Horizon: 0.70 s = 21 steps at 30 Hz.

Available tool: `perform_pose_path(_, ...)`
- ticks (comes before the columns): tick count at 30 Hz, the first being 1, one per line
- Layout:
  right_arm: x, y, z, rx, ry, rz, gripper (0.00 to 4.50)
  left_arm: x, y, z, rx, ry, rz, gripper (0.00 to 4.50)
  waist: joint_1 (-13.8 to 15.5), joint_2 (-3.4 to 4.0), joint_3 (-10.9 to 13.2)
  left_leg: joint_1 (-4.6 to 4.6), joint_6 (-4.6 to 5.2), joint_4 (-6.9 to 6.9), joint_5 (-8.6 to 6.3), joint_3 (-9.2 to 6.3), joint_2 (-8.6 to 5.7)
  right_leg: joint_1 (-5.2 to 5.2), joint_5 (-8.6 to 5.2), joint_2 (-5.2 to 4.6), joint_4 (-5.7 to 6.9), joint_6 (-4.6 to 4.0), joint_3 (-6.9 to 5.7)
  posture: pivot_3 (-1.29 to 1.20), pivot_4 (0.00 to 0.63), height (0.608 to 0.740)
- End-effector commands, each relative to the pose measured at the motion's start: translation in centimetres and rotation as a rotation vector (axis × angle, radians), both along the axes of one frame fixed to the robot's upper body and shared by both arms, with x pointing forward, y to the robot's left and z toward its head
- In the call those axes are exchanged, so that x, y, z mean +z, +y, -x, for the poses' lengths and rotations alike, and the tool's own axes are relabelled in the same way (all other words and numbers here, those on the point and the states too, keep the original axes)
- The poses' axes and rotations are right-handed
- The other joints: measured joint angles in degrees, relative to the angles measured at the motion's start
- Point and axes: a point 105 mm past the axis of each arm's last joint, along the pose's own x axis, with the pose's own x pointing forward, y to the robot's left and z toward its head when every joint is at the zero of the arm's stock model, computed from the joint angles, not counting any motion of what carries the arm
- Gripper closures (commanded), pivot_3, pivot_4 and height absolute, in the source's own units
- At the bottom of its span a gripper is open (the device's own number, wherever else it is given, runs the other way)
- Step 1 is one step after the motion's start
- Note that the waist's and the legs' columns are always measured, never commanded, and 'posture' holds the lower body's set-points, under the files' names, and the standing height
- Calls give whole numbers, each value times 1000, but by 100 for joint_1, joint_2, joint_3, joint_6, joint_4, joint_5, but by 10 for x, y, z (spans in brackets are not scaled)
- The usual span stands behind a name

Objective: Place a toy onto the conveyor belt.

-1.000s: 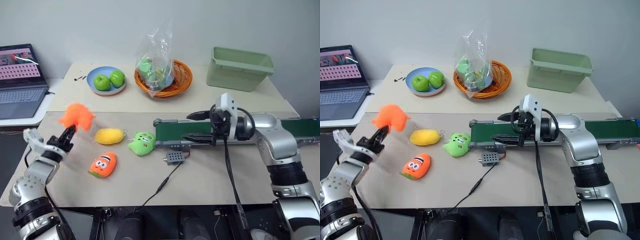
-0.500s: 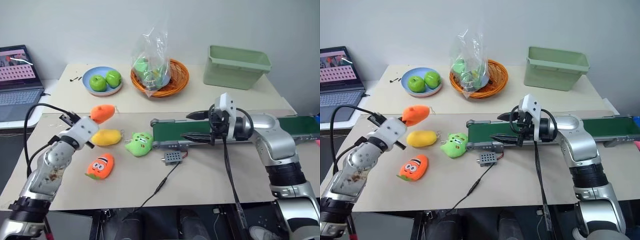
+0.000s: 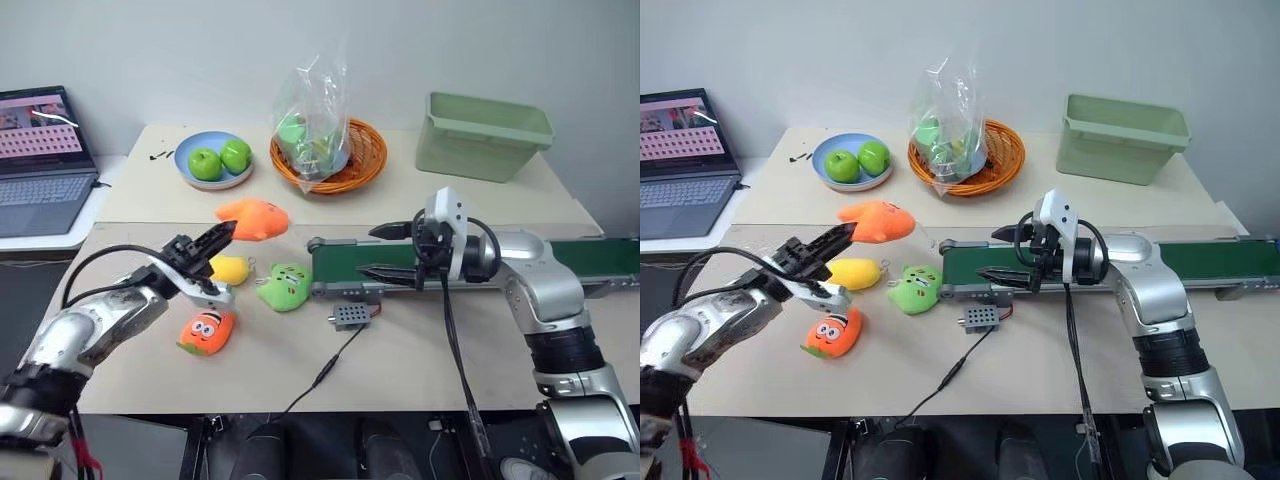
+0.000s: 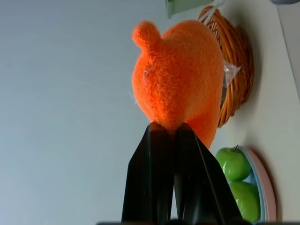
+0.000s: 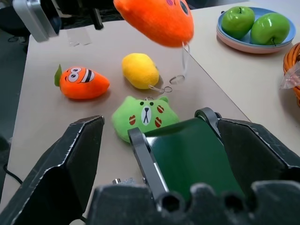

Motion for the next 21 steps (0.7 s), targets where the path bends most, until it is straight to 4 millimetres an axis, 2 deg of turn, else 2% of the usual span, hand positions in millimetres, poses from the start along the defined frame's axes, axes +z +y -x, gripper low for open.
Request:
perform_pose_path(1, 14, 2, 5, 11, -64, -20, 0, -3, -19, -7, -75, 7, -1, 4491, -1, 0, 0, -3, 0, 0, 0, 0, 0, 0, 0, 0, 3, 1, -1, 0, 150, 740)
perform_pose_path(7, 11, -4, 7, -29, -57, -32, 0, -11, -68, -18, -236, 40, -22, 4491, 17, -1, 0, -11, 4, 4, -2, 0, -1, -1, 2, 0, 7, 5, -4, 0, 150, 740)
perform_pose_path(10, 10, -6, 9, -48, -55, -37, 0, -13, -85, -23, -286, 53, -34, 4491, 31, -2, -1, -15, 4, 10, -2, -1, -1, 0, 4, 0, 5, 7, -7, 0, 150, 740)
perform_pose_path(15, 9, -12, 11, -80, -55, -34, 0, -19, -100, -23, -349, 74, -78, 4491, 0, -2, -1, -16, 5, 10, -2, -1, -1, 0, 4, 1, 5, 8, -6, 0, 150, 740)
perform_pose_path(21, 9, -15, 13, -101, -58, -43, 0, -34, -101, -26, -359, 119, -130, 4491, -15, -2, -1, -15, 5, 13, -2, -2, -1, 0, 4, 2, 7, 9, -5, 0, 150, 740)
